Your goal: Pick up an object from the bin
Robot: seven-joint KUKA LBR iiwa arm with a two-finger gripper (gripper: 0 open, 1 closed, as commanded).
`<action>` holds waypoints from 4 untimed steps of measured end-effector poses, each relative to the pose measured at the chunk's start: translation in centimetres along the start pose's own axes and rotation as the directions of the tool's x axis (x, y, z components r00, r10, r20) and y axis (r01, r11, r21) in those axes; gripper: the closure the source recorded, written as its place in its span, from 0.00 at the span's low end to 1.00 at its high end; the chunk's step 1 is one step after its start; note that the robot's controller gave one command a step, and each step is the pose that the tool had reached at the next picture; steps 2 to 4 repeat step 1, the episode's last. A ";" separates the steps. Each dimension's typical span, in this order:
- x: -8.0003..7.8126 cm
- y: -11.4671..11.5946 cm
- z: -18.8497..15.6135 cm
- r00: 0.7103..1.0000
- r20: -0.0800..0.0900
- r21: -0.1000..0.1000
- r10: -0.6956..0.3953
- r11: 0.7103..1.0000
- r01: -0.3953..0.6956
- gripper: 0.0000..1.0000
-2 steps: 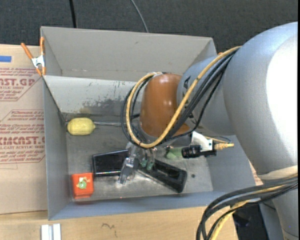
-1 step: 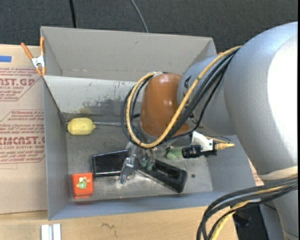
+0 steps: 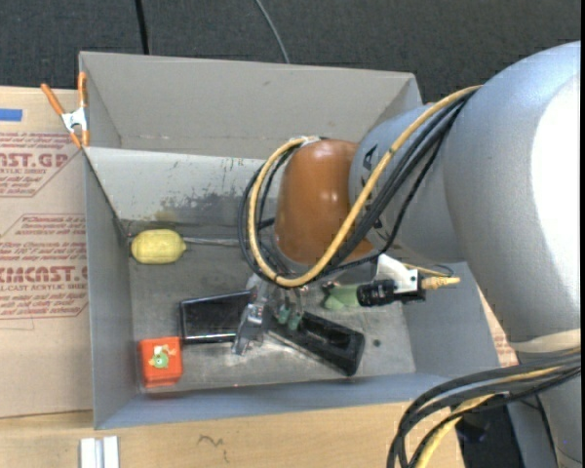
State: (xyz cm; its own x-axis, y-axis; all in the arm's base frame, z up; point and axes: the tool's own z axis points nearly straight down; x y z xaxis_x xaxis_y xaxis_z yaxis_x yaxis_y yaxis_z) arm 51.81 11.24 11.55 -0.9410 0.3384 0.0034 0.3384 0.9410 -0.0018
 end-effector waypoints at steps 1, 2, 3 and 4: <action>0.0 0.0 -1.2 1.000 0.001 -0.001 0.000 1.000 0.000 1.00; 0.0 0.0 -1.2 1.000 0.001 -0.001 0.000 1.000 0.000 1.00; 0.0 0.0 -1.2 1.000 0.001 -0.001 0.000 1.000 0.000 1.00; 0.0 0.0 -1.2 1.000 0.001 -0.001 0.000 1.000 0.000 1.00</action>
Offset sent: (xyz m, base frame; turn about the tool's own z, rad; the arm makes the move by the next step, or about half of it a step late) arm -0.0001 -0.0001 0.0390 0.0000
